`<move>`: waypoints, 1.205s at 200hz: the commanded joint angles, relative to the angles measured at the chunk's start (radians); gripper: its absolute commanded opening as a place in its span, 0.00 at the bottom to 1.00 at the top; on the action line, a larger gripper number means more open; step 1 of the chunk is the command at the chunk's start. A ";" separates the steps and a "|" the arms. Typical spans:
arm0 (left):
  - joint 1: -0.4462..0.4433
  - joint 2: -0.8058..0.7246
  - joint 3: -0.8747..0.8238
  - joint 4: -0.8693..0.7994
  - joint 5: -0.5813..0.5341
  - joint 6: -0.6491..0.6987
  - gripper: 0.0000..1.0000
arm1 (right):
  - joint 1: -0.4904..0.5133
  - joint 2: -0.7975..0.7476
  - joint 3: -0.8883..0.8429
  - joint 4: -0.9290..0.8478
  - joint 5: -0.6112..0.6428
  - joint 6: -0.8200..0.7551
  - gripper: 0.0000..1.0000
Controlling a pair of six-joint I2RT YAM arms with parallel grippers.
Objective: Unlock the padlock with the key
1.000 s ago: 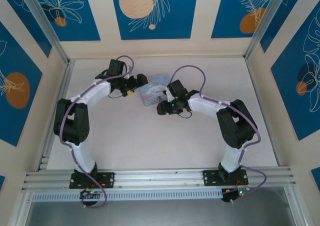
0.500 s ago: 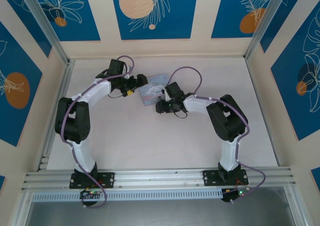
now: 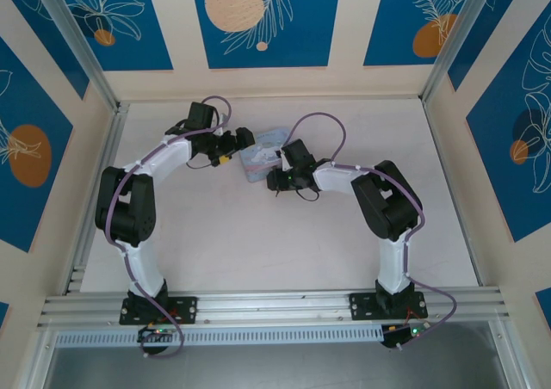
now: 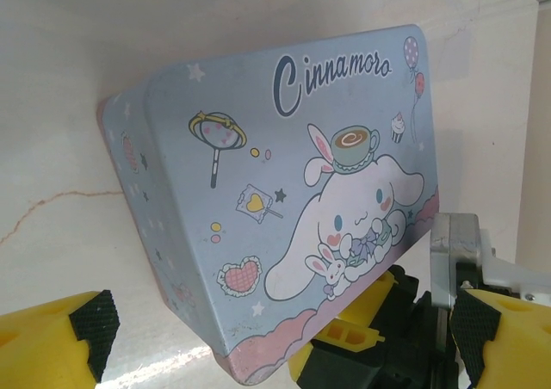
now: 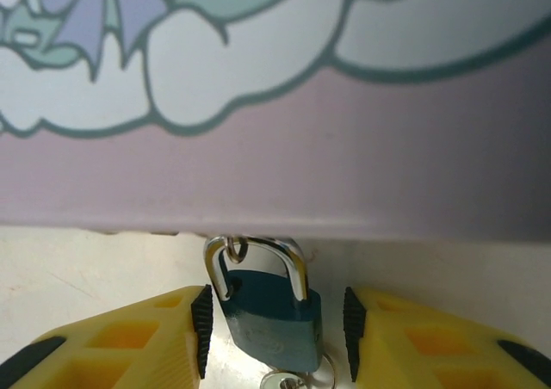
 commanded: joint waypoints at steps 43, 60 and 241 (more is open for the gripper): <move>0.015 0.016 -0.028 0.025 0.009 0.012 1.00 | 0.009 0.016 -0.014 0.004 0.026 0.010 0.26; 0.016 0.009 -0.044 0.024 -0.006 0.020 1.00 | 0.009 0.009 -0.021 0.002 0.027 0.018 0.19; -0.077 0.030 -0.128 -0.040 -0.245 0.120 1.00 | -0.033 -0.078 -0.116 0.117 -0.121 0.361 0.00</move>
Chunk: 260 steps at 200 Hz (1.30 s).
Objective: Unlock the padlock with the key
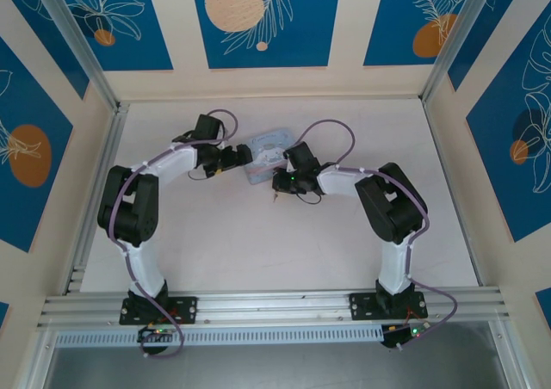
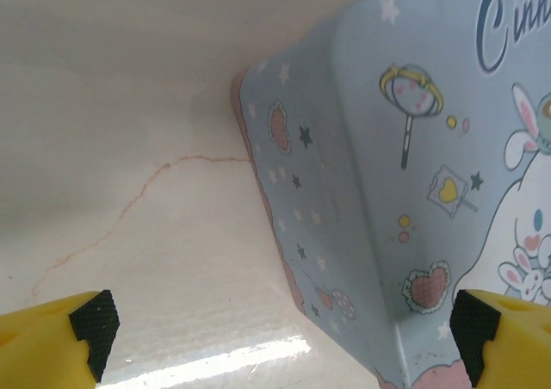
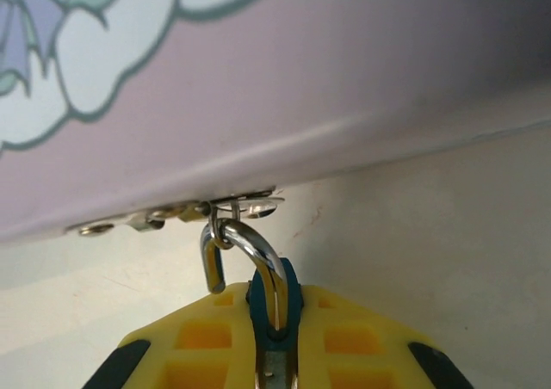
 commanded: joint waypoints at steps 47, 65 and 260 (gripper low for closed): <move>-0.053 0.025 -0.074 -0.033 -0.068 -0.005 1.00 | -0.030 -0.034 -0.079 0.175 -0.079 0.262 0.00; -0.058 0.026 -0.091 -0.028 -0.064 -0.011 1.00 | -0.029 -0.024 -0.084 0.212 -0.066 0.312 0.00; -0.064 0.060 -0.107 -0.061 -0.053 -0.030 0.97 | -0.239 -0.022 -0.078 0.332 -0.254 0.268 0.00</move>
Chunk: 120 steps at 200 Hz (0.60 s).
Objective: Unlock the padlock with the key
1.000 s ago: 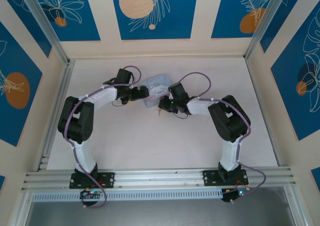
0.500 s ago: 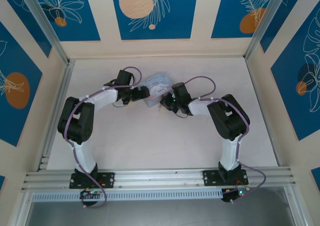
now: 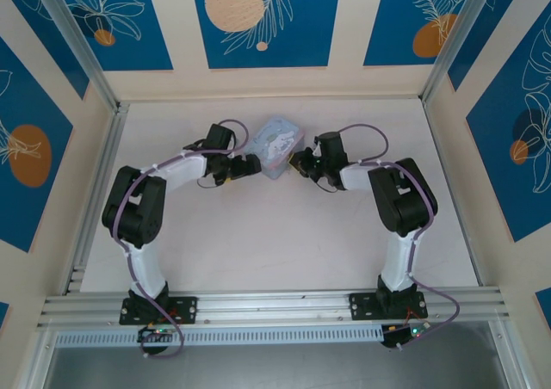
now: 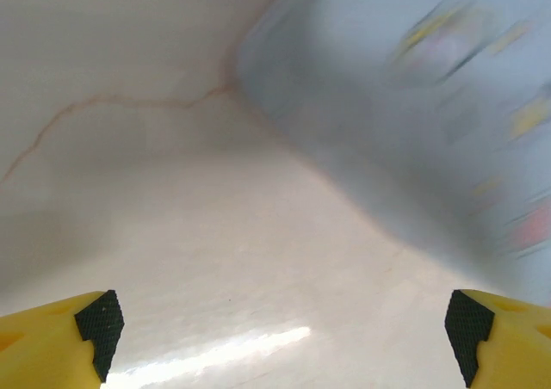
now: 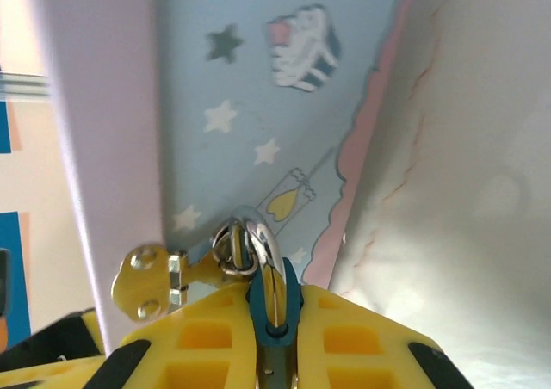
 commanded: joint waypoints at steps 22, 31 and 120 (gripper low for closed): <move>-0.002 0.045 -0.018 -0.124 -0.042 0.018 0.97 | -0.007 -0.057 -0.027 -0.044 -0.067 -0.075 0.00; -0.002 0.041 -0.011 -0.129 -0.041 0.020 0.97 | -0.001 -0.066 -0.049 -0.046 -0.066 -0.077 0.00; 0.002 -0.067 0.079 -0.193 -0.022 0.043 0.99 | 0.162 -0.193 -0.183 -0.235 0.005 -0.142 0.00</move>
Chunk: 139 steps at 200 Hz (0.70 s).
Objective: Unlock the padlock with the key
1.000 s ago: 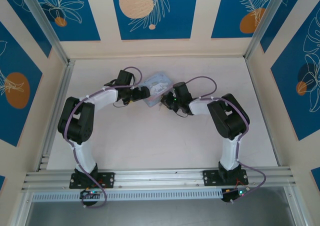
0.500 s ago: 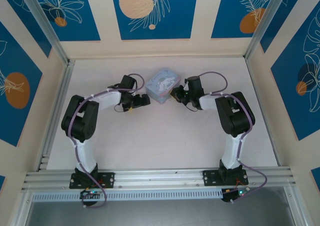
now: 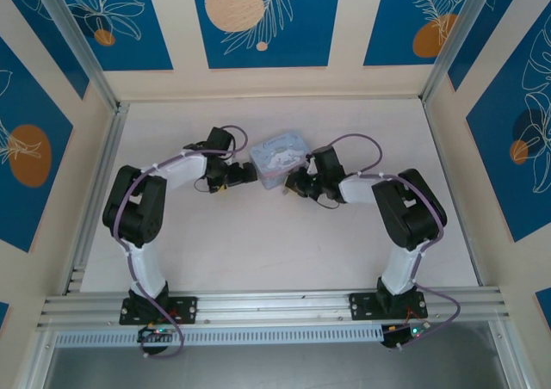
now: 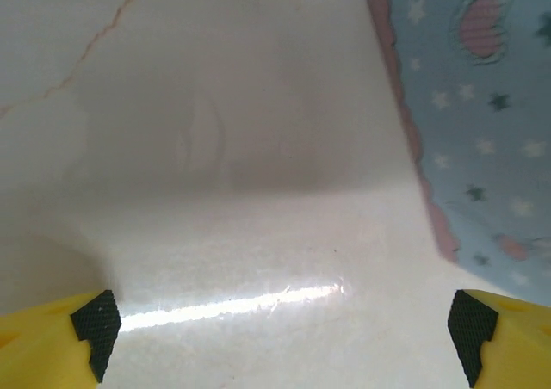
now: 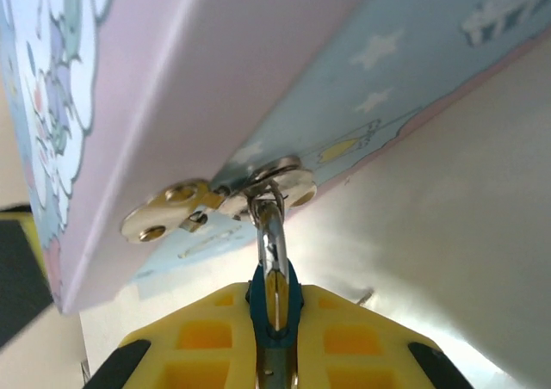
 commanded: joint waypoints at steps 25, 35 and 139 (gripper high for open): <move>0.002 -0.068 0.085 -0.040 0.017 0.014 0.99 | 0.077 -0.068 -0.055 -0.167 0.095 -0.059 0.00; 0.000 -0.063 0.099 -0.036 0.019 0.009 1.00 | 0.077 -0.067 -0.059 -0.188 0.120 -0.058 0.00; -0.093 0.003 0.153 -0.036 -0.029 0.023 1.00 | 0.089 -0.047 -0.012 -0.289 0.236 -0.066 0.00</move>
